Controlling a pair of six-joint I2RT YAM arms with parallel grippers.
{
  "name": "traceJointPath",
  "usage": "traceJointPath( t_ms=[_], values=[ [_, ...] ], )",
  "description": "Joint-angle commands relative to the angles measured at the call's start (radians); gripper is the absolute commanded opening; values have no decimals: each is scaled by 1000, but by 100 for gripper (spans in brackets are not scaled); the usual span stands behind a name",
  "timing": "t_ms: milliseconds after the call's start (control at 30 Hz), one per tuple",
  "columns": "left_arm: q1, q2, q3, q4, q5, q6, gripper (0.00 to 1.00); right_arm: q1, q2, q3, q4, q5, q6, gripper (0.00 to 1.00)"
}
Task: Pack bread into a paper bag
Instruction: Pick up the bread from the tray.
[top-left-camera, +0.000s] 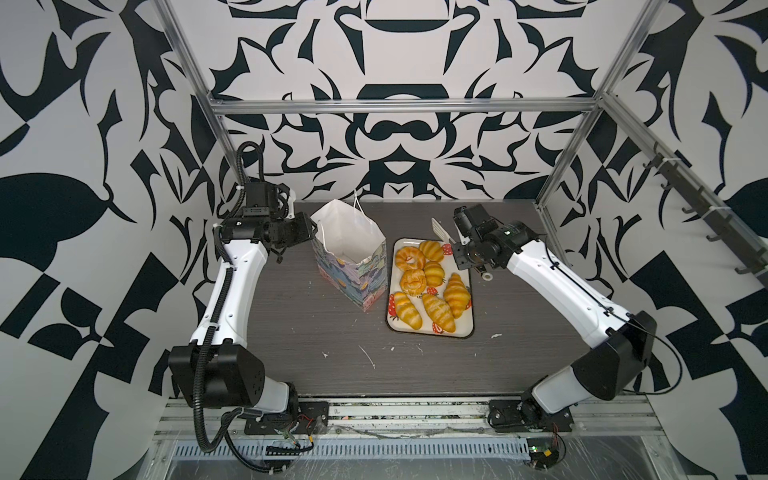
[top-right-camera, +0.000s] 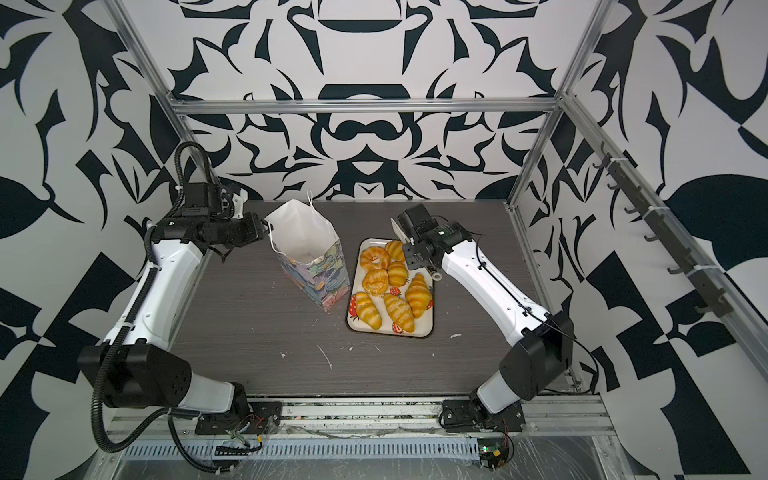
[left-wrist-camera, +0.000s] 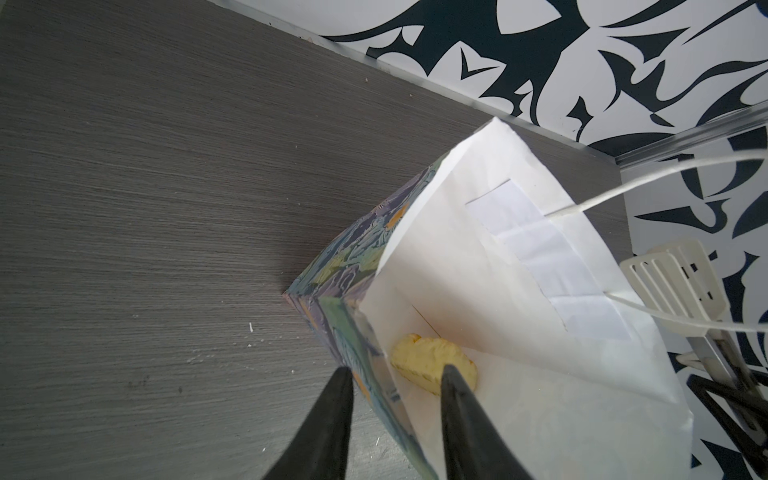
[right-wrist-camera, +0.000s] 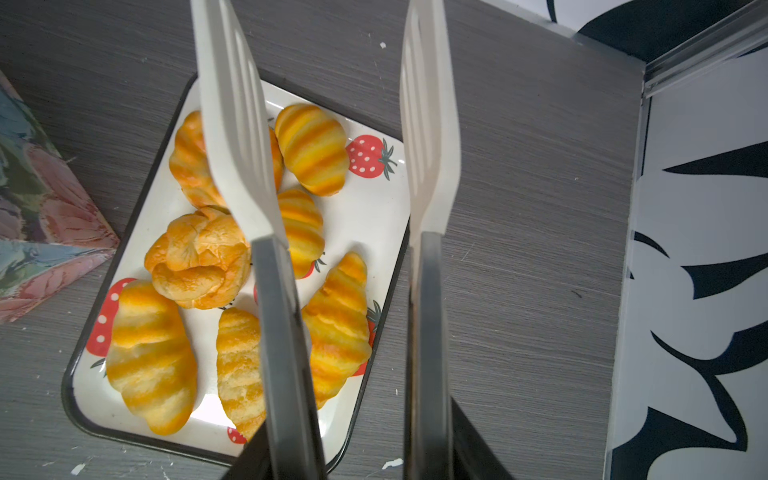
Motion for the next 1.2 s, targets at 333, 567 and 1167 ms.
traceJointPath(
  t_ms=[333,567,1167],
  values=[
    [-3,-31,-14,-28,-10,12,39,-60,94,-13,114,-78,-9,50],
    [-3,-29,-8,-28,-17,17,39,-78,146,-22,137,-125,0,51],
    [-3,-29,-14,-28,-17,20,39,-96,239,-5,149,-159,3,53]
  ],
)
